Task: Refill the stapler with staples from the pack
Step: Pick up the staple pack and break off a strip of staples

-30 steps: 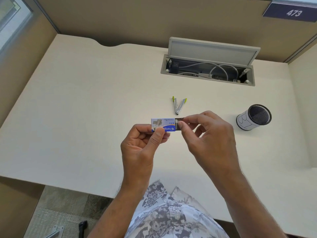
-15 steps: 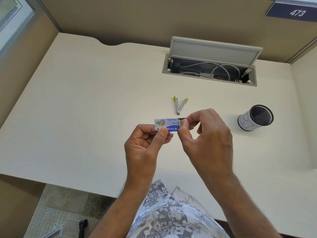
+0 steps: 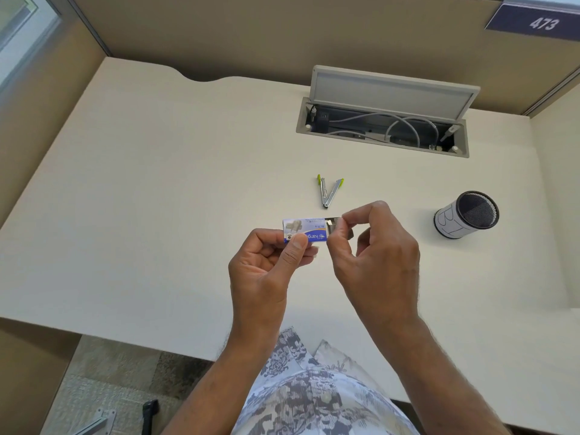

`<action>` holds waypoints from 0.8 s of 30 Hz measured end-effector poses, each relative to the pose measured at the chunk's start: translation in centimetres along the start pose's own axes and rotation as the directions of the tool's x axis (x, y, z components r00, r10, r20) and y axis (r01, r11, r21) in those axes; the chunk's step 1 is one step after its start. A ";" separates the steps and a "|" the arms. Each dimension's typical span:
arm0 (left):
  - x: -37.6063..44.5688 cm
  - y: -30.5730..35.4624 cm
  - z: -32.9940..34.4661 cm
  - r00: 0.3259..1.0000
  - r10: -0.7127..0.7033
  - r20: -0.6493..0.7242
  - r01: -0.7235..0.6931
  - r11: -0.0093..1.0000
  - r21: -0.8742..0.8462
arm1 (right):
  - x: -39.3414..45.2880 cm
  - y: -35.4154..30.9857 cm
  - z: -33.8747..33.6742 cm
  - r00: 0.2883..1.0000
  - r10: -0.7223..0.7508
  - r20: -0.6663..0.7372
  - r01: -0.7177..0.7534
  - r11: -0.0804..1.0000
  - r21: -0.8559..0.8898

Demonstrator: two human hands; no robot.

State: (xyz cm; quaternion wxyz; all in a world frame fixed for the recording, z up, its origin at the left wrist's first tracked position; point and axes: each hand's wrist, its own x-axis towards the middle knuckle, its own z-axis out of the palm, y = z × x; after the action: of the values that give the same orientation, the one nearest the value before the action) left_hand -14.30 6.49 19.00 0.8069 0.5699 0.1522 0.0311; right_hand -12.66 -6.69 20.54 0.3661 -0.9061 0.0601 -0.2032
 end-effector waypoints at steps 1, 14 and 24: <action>0.0 0.0 0.0 1.000 0.001 0.001 -0.001 1.000 0.001 | 0.1 0.1 0.0 1.000 0.002 0.013 -0.002 1.000 0.022; 0.1 -0.1 0.0 1.000 0.003 0.010 -0.003 1.000 -0.002 | 0.6 0.3 -1.4 0.992 -0.048 0.121 0.033 0.992 0.122; 0.1 -0.5 0.0 1.000 -0.006 0.016 0.006 1.000 -0.002 | 0.5 0.1 -1.9 0.994 -0.091 0.052 0.086 0.992 0.094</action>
State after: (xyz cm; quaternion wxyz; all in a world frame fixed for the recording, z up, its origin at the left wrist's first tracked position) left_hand -14.24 6.35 18.56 0.8088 0.5688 0.1472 0.0244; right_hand -12.99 -8.09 21.92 0.3993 -0.8956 0.0002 -0.1960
